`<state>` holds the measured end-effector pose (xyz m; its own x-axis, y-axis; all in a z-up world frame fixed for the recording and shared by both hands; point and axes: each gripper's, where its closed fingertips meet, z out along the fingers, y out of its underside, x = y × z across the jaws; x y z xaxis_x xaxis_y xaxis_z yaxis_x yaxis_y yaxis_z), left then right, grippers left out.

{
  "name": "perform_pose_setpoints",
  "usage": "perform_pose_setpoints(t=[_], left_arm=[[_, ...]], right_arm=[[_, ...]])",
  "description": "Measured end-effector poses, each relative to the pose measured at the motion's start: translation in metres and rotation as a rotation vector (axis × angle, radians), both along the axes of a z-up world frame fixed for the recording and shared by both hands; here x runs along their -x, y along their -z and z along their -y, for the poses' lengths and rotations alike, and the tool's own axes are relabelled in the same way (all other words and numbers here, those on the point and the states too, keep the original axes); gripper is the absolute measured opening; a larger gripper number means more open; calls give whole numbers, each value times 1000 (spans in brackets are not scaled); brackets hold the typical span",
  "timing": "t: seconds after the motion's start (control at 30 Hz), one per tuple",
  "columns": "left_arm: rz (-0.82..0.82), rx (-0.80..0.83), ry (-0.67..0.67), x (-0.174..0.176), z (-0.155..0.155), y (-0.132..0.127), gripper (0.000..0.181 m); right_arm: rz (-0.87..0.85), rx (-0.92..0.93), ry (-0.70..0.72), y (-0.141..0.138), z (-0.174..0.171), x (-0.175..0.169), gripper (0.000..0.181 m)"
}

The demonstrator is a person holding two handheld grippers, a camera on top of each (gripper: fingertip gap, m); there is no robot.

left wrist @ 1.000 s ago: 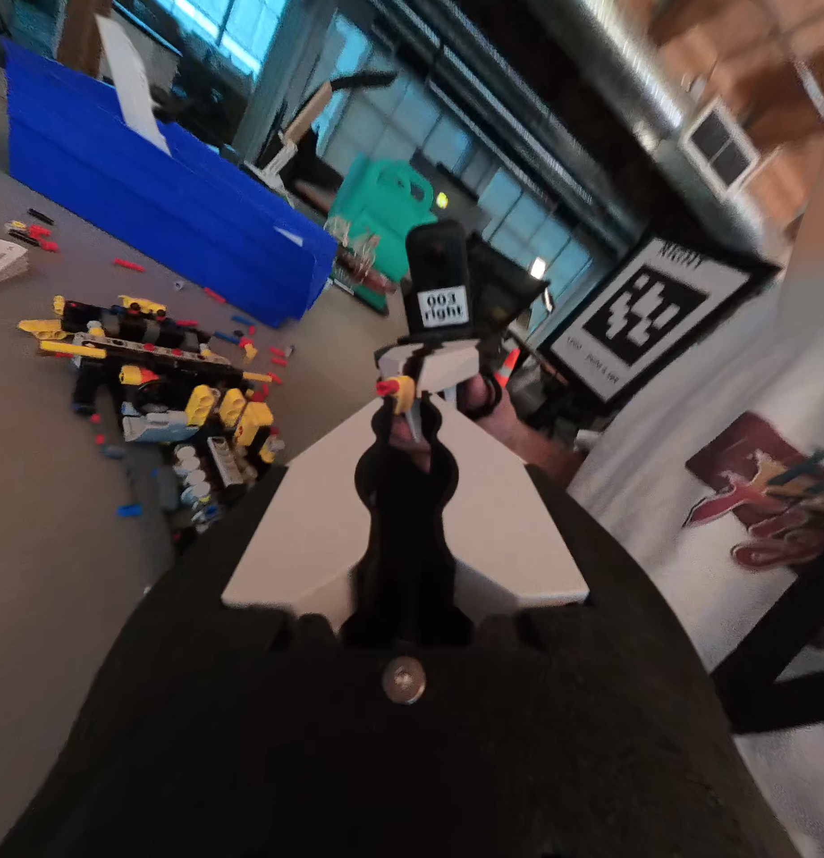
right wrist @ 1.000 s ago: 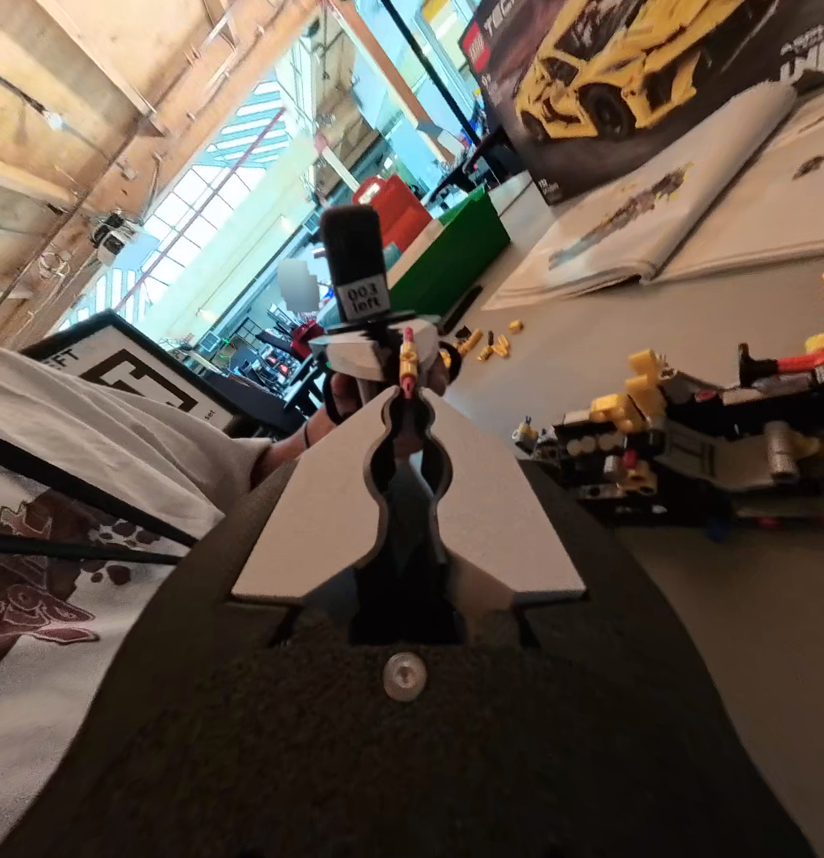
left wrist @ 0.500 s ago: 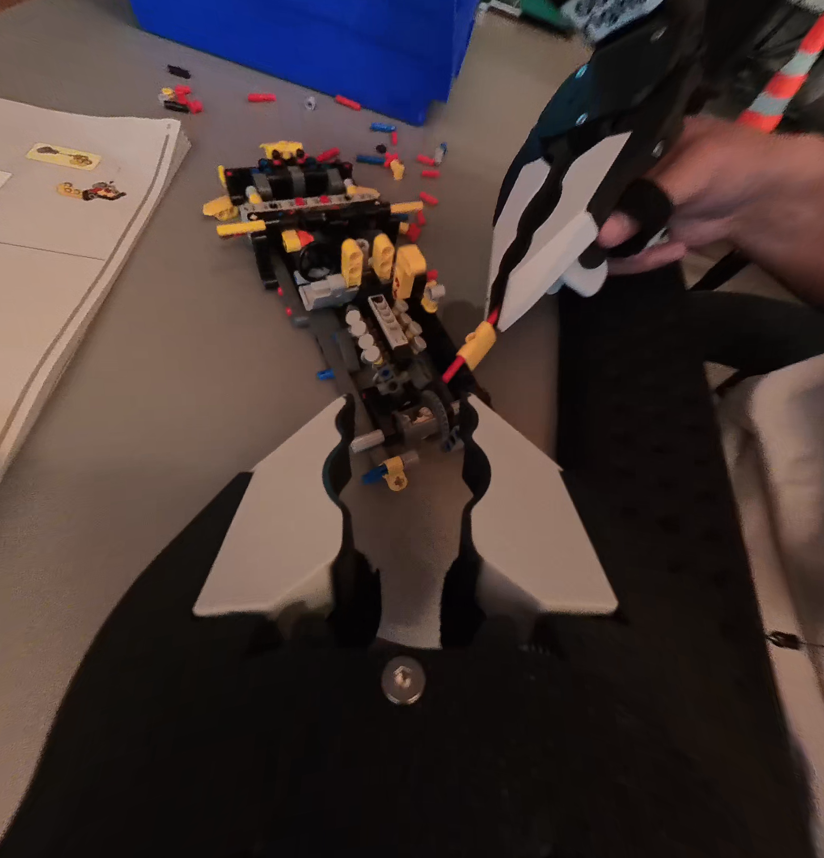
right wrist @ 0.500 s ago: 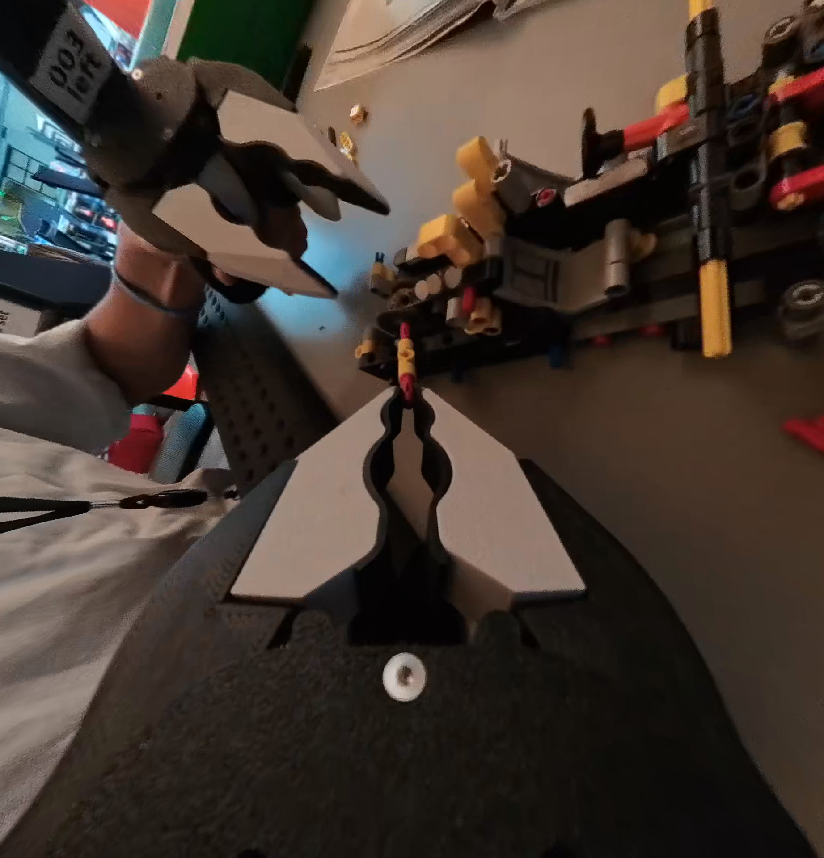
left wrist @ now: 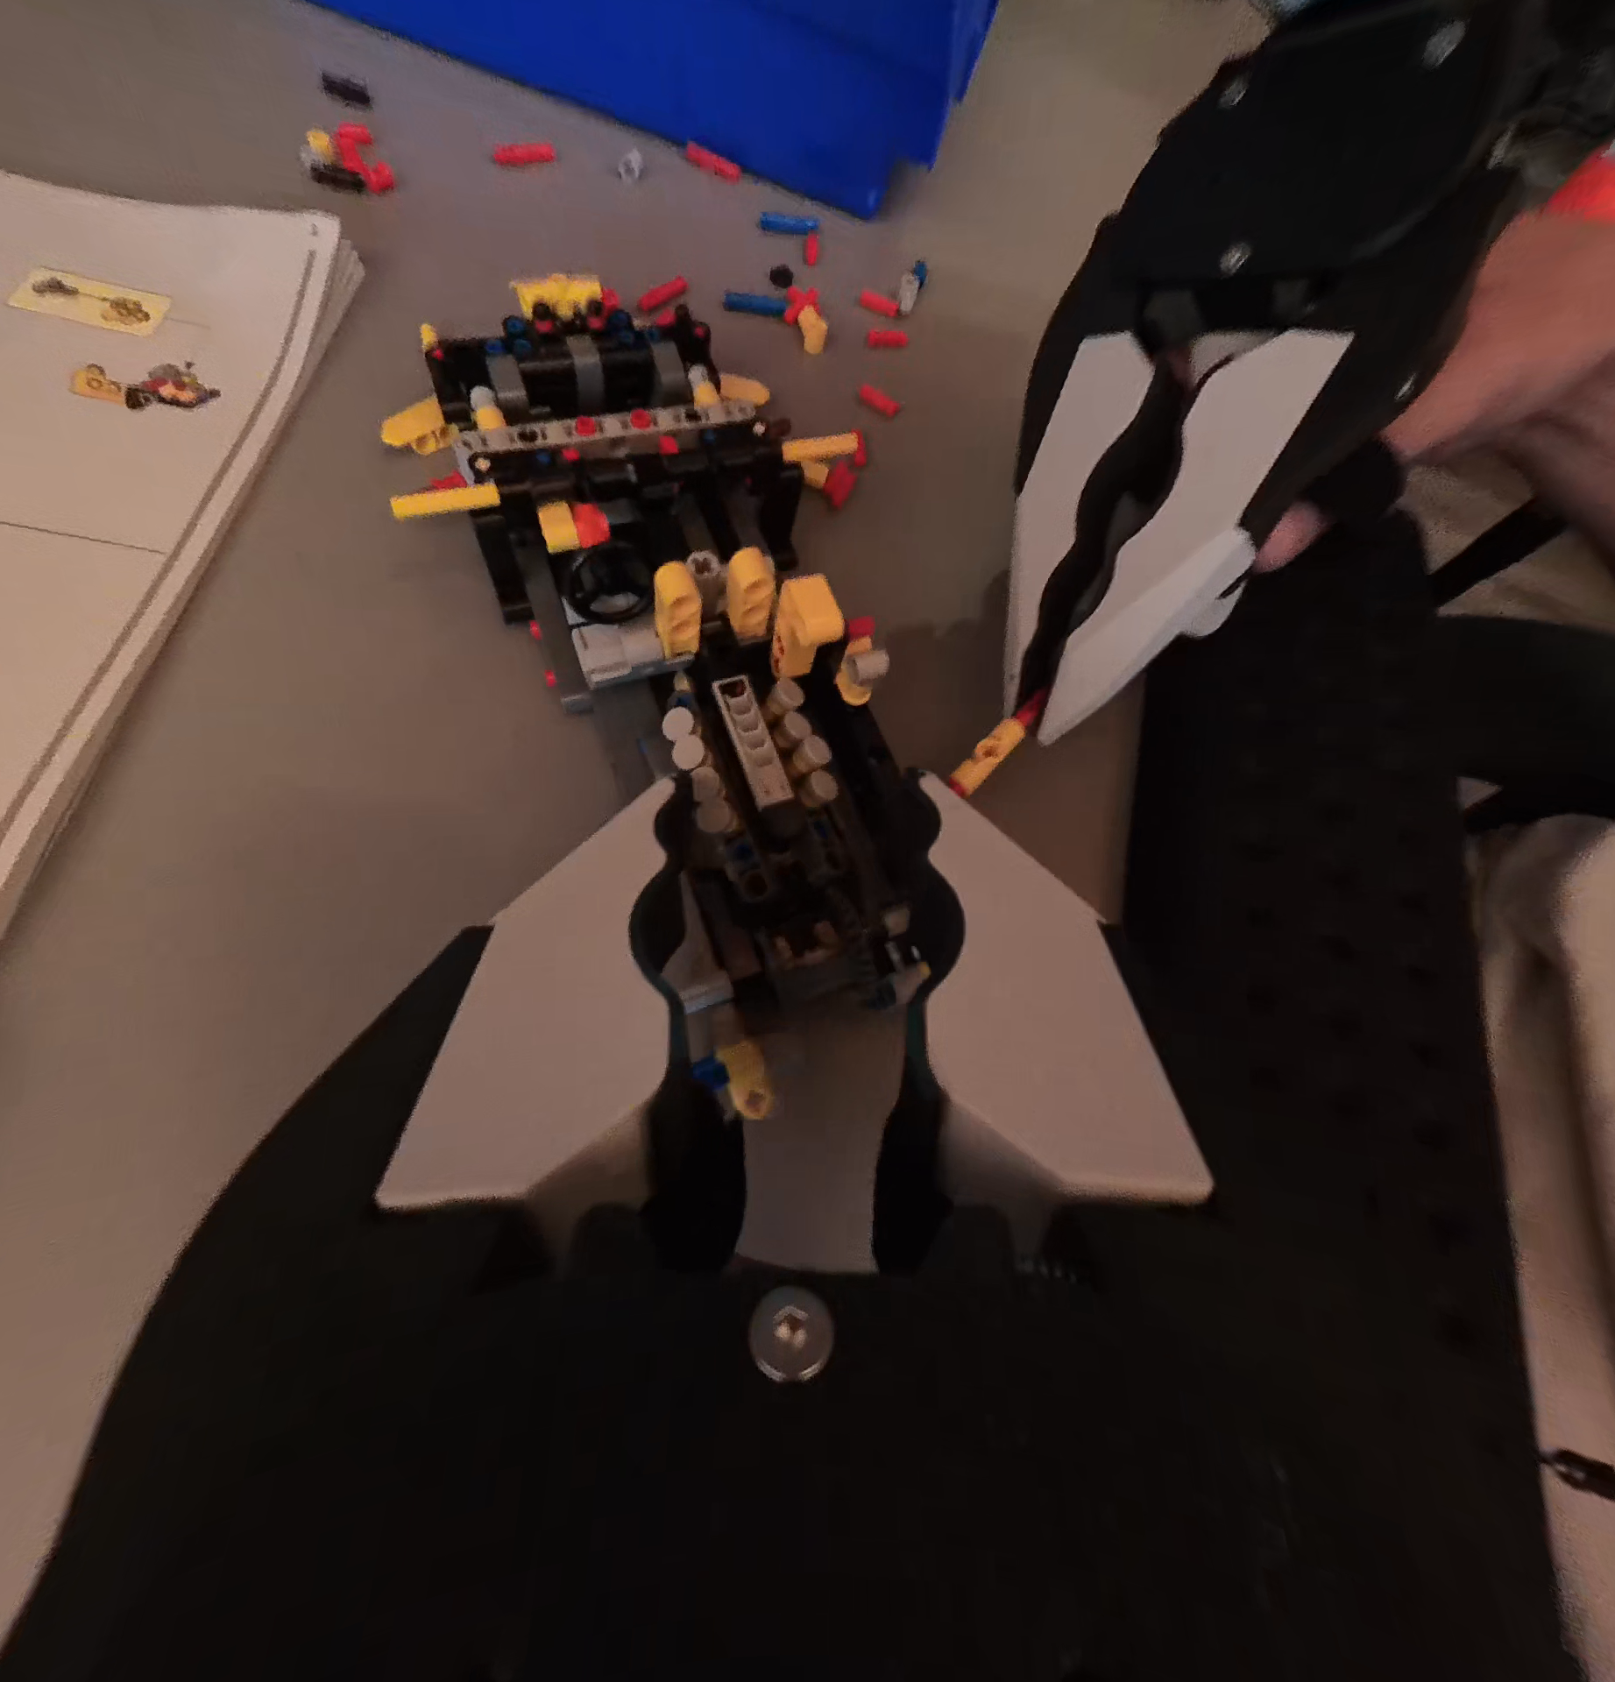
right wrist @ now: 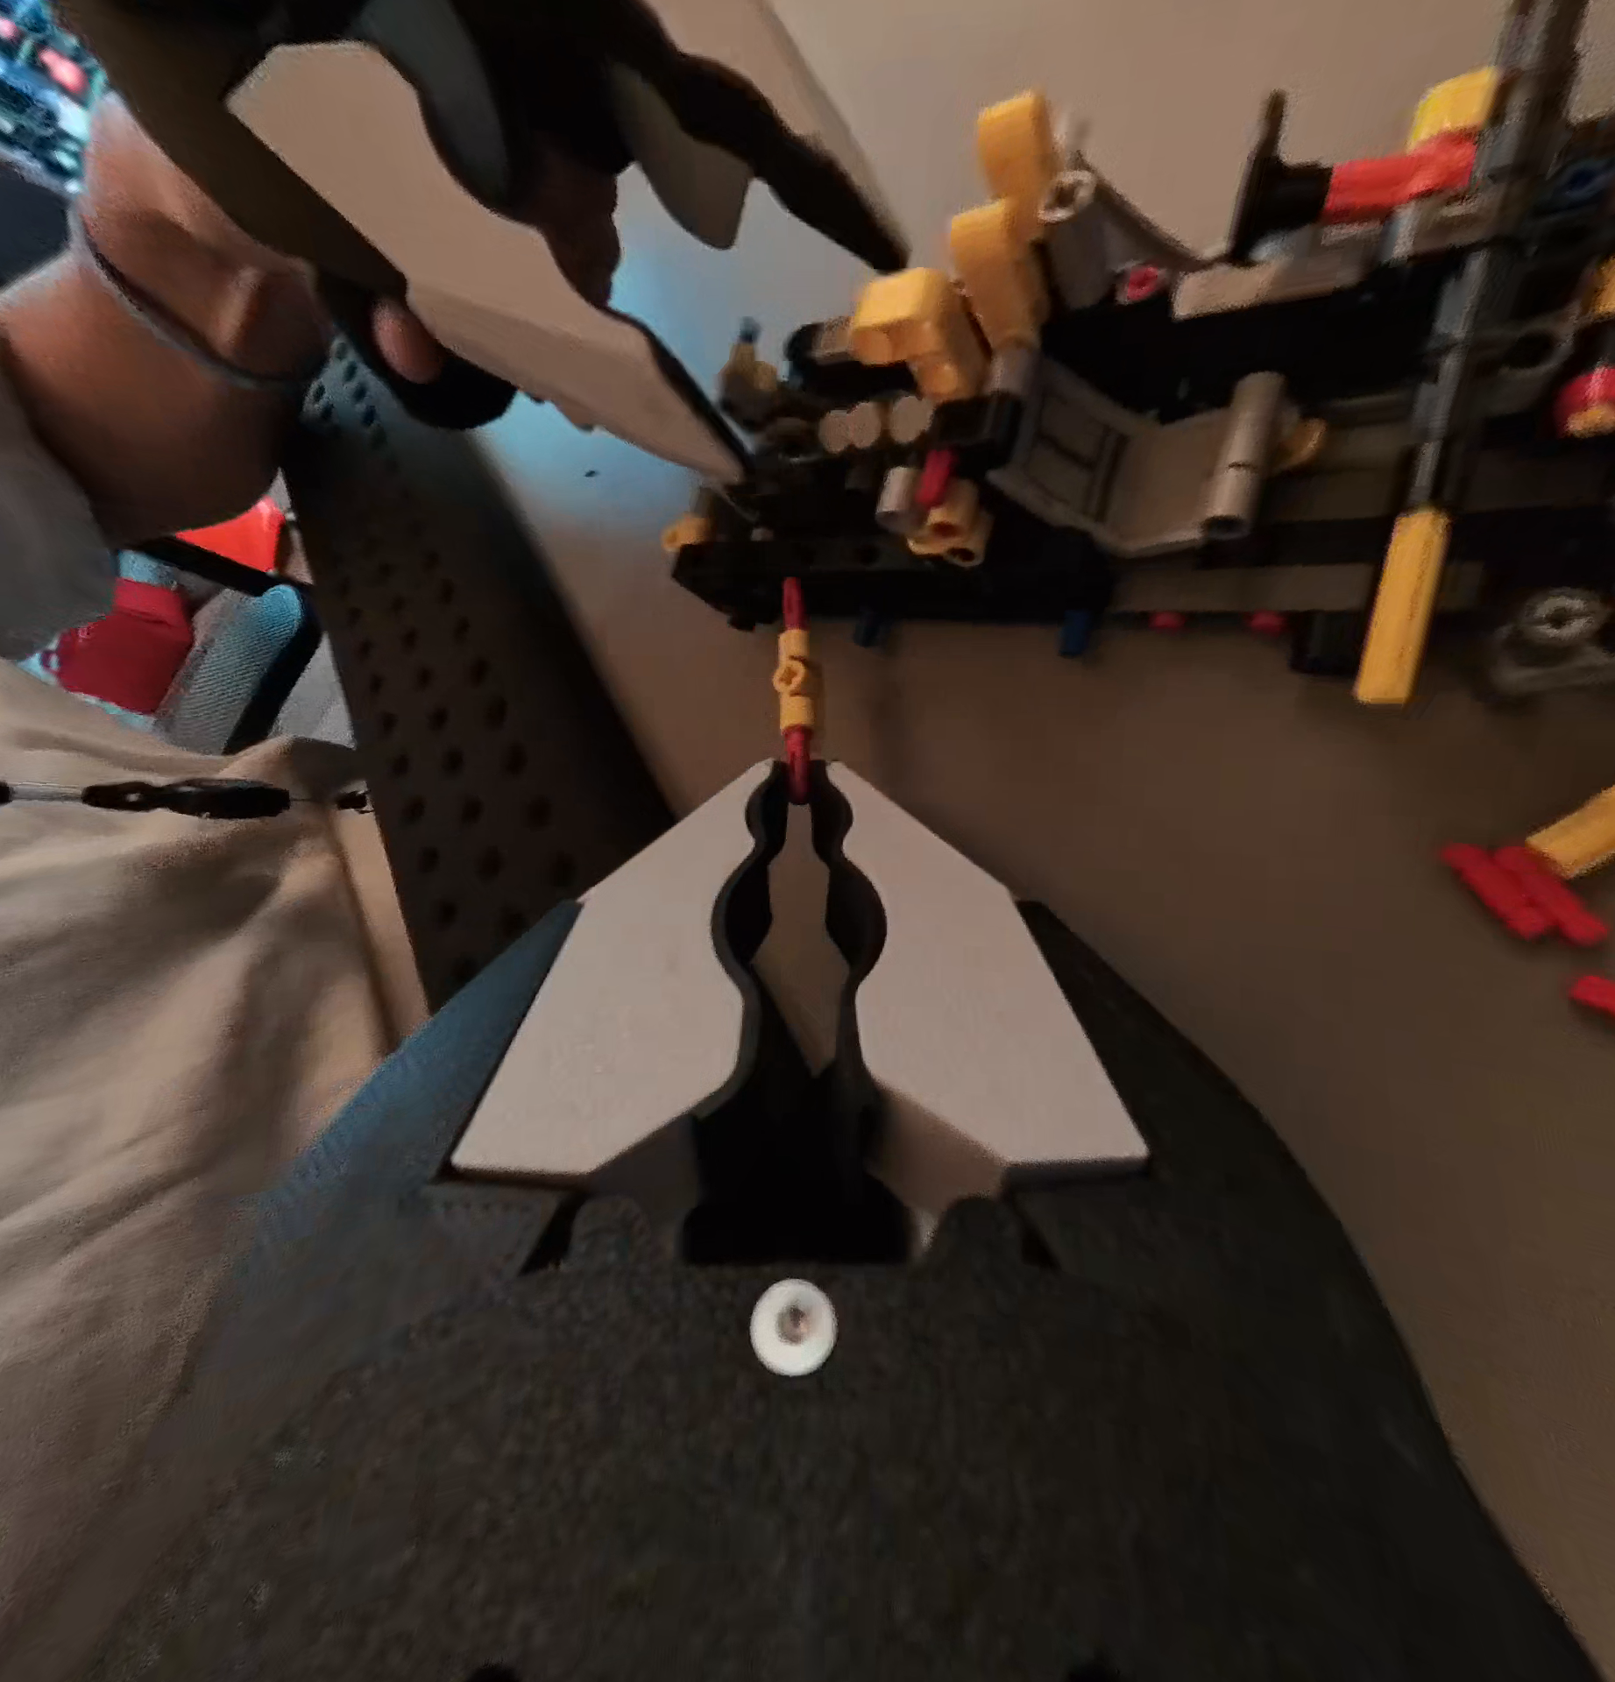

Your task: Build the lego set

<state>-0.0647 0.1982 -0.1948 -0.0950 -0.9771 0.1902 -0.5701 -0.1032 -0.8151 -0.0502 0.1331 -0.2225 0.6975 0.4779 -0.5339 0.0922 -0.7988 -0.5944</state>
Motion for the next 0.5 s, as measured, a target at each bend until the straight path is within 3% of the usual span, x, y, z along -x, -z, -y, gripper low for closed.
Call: perform_pose_setpoints(t=[0.1,0.23,0.3,0.5], left_arm=[[133,30,24,10,10,-22,46],[341,32,107,35,29,-49,45],[369,79,113,37,30,-54,46],[473,235,260,38,54,-69,40]], right_arm=[[-111,-133,-52,-28,1,19,3],[-376,-127,42,-57,-8,25,3],[-565,-69,7,-74,-3,36,2],[-733,-50,-80,-89,0,58,2]])
